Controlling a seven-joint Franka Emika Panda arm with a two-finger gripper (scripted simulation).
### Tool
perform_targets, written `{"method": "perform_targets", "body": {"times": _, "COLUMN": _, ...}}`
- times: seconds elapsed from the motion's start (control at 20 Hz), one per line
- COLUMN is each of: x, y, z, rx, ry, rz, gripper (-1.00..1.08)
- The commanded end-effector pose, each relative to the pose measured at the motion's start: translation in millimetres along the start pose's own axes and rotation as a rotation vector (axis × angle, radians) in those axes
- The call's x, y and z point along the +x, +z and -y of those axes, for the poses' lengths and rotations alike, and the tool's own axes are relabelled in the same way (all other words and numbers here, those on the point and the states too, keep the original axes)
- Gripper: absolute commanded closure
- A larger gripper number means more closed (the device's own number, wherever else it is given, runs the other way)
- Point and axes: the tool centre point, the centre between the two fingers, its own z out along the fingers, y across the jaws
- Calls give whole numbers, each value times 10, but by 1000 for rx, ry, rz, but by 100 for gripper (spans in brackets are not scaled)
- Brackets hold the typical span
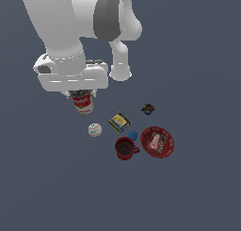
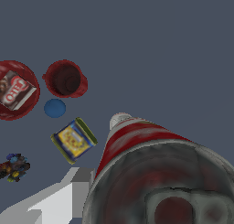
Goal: Pick up a designated object from a clutter of objects.
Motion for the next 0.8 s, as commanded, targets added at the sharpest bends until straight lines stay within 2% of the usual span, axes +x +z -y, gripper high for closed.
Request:
{"method": "perform_targets", "body": {"times": 0.0, "x": -46, "y": -285, "z": -98, "rx": -1, "ry": 0, "rz": -3, "gripper": 108}}
{"method": "perform_targets", "body": {"times": 0.4, "x": -165, "y": -1064, "z": -393, "rx": -1, "ry": 0, "rz": -3, "gripper": 108}}
{"method": "perform_targets", "body": {"times": 0.75, "x": -214, "y": -1491, "z": -561, "rx": -2, "ry": 0, "rz": -3, "gripper": 108}}
